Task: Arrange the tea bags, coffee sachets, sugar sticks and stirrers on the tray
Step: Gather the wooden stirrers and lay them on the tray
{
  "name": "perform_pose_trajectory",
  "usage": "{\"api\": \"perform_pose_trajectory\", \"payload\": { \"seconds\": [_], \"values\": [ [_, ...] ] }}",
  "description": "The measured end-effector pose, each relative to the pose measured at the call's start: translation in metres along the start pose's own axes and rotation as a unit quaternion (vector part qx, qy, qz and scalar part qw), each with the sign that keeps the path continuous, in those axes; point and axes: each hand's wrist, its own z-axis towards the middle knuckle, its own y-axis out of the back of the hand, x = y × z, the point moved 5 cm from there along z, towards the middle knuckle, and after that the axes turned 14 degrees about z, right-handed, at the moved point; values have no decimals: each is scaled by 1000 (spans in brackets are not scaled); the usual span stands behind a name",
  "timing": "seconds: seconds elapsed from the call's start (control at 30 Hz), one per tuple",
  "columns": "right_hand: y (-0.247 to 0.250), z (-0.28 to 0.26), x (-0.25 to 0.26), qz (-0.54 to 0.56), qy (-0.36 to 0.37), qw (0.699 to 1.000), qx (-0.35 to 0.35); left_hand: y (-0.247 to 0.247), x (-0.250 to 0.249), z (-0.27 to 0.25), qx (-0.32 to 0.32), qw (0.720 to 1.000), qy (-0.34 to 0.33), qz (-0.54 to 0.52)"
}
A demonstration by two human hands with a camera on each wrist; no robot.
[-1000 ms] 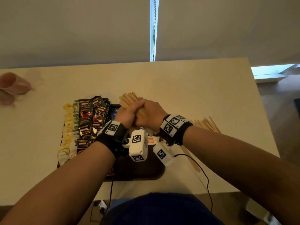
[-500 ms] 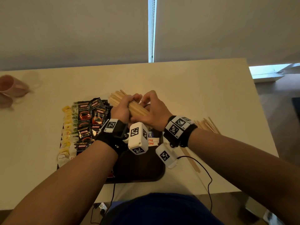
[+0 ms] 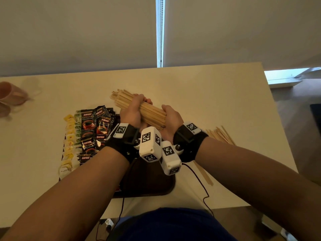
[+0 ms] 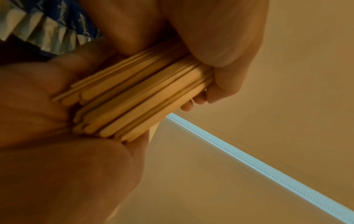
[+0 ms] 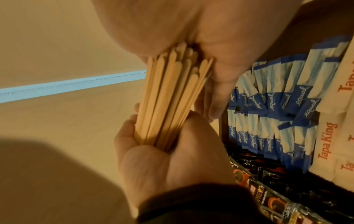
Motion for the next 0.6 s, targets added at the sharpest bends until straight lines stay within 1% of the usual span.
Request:
{"api": "perform_pose_trajectory", "payload": {
  "seconds": [0.1,0.13,0.2,0.23,0.27,0.3,0.37,0.4,0.47,0.5,0.53,0.6],
  "values": [
    [1,-4,7,-63,-4,997,36,3,-3,4,37,999,7,30],
    [3,-4,11,-99,-8,994,50,5,-4,6,45,998,4,45],
    [2,-6,16,-195,-5,977,83,9,-9,8,58,996,-8,74],
    [1,-7,19,-255,6,962,94,11,-10,7,61,994,-10,92],
    [-1,-8,23,-327,32,939,102,13,-10,6,62,992,-9,111],
    [-3,-9,27,-403,65,905,117,14,-8,5,59,989,-6,136],
    [-13,-14,29,-547,123,811,169,15,-3,-1,54,982,4,181],
    [-17,-16,27,-588,126,777,187,14,0,-4,55,980,9,189],
    [-21,-19,19,-620,105,751,201,12,4,-8,63,975,5,213],
    [-24,-17,16,-634,107,737,209,11,4,-10,68,972,4,223],
    [-25,-15,14,-650,120,719,216,9,5,-12,73,973,9,219],
    [-28,-17,12,-670,151,694,216,9,5,-14,87,977,20,191]
  ]
}}
